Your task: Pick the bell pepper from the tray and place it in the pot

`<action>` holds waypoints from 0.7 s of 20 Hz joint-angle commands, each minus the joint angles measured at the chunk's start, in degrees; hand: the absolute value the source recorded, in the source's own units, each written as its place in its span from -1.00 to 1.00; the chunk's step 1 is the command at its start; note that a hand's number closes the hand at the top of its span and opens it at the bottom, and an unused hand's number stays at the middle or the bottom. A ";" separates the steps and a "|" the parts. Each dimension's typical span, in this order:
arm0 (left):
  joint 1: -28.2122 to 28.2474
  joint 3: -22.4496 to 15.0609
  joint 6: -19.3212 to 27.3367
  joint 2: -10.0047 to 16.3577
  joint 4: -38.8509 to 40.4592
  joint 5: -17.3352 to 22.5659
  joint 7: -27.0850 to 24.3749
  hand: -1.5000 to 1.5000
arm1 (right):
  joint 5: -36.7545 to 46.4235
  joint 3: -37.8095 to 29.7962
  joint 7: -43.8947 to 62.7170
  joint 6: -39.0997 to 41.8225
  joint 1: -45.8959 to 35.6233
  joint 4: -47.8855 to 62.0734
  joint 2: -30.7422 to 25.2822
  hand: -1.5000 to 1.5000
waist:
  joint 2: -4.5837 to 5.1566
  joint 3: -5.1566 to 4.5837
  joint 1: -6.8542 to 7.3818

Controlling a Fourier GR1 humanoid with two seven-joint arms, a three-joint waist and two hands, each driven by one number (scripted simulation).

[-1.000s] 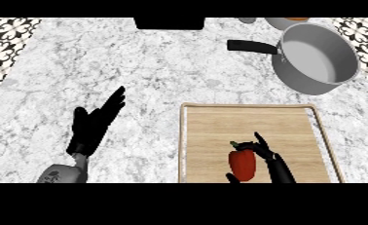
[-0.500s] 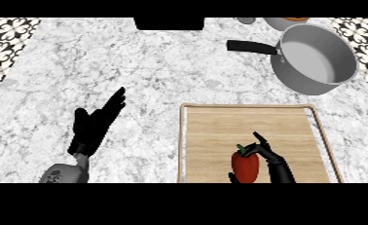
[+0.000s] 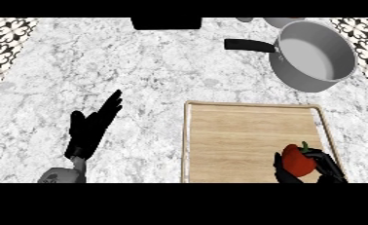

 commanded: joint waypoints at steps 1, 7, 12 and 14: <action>-0.46 0.05 -0.64 0.86 -2.47 0.21 2.67 0.00 | -0.41 -3.61 -0.36 -7.89 5.21 -2.01 -0.02 1.00 | 0.71 0.63 0.47; -2.22 1.60 -2.00 1.07 -0.68 0.89 3.04 0.00 | 12.29 2.73 12.83 -20.35 4.64 -8.62 -2.43 1.00 | 0.96 0.53 1.17; -2.35 0.49 -1.37 -0.57 0.27 -0.81 0.74 0.00 | 28.57 8.47 26.37 -25.77 10.66 -17.20 -3.84 1.00 | 1.10 0.44 1.20; -1.82 -0.35 -1.15 -0.90 -1.85 -0.87 2.97 0.00 | 36.90 6.58 33.52 -25.77 5.89 -15.49 -5.13 1.00 | 1.20 0.42 1.88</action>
